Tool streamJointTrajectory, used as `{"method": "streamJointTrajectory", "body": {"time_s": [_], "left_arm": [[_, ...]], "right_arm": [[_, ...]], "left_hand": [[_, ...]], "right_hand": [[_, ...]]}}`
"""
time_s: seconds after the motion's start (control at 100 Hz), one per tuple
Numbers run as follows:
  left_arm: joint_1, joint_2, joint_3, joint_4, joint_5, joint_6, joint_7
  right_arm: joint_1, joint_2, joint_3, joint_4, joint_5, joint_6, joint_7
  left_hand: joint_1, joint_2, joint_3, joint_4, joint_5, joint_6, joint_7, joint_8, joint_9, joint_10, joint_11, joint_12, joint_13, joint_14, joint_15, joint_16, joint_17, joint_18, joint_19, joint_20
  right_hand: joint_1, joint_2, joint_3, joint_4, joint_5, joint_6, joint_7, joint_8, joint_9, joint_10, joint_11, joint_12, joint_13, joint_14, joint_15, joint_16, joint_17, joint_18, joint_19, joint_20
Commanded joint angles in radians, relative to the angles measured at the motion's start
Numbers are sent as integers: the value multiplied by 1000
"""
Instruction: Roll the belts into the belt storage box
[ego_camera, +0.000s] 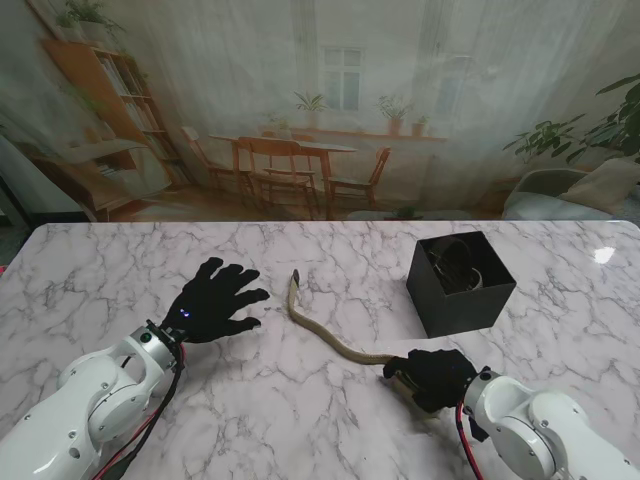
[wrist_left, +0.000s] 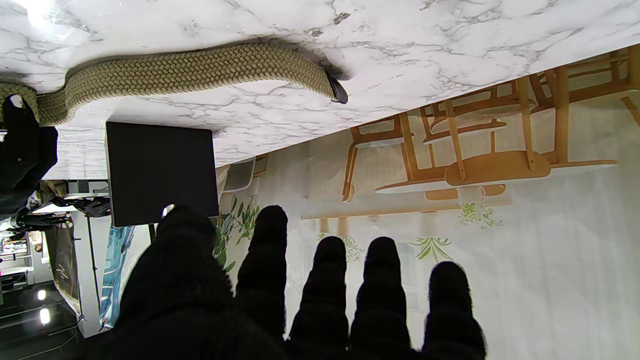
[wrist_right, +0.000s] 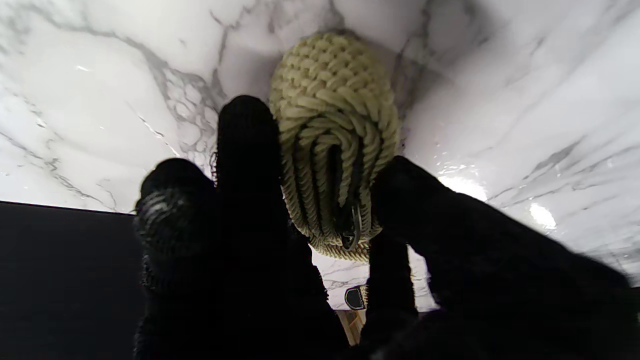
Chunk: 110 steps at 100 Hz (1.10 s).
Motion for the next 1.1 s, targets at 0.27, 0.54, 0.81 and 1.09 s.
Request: {"method": "streamJointTrajectory", "body": {"time_s": [0.27, 0.54, 0.81, 1.09], "left_arm": [[-1, -1, 3, 3, 0, -3, -10], [-2, -1, 3, 3, 2, -5, -8], [-2, -1, 3, 4, 3, -8, -7], [-2, -1, 4, 4, 3, -7, -7]], "right_arm": [[2, -14, -20, 37, 39, 49, -67], [1, -7, -11, 16, 98, 13, 13], [-8, 9, 23, -47, 109, -22, 159], [-22, 13, 37, -83, 51, -21, 205]], "left_hand": [[4, 49, -27, 2, -22, 3, -6, 1, -25, 8, -11, 7, 6, 2, -28, 3, -21, 38, -42, 15], [0, 51, -28, 2, -24, 7, -7, 1, -26, 9, -12, 7, 5, 1, -29, 2, -21, 36, -45, 15], [0, 50, -27, 2, -22, 9, -7, 1, -25, 9, -12, 8, 4, 3, -29, 3, -22, 38, -50, 13], [4, 49, -27, 2, -21, 11, -7, 1, -25, 10, -12, 8, 6, 2, -29, 3, -22, 38, -54, 11]], "right_hand": [[-51, -4, -42, -113, 393, 112, 277, -219, -60, -22, 12, -28, 35, -20, 6, -27, 22, -28, 8, -26], [-246, 50, -91, 20, 434, 361, -119, -87, -135, 18, -36, -52, -118, -30, -188, -97, -155, -28, -116, -48], [-94, -164, 479, 160, 326, 397, -266, -54, -215, 19, -93, -79, -226, -99, -347, -248, -238, -89, -177, -103], [324, -311, 538, -58, 166, 349, -343, -11, -322, -79, -116, -94, -286, -135, -375, -308, -316, -89, -63, -427]]}}
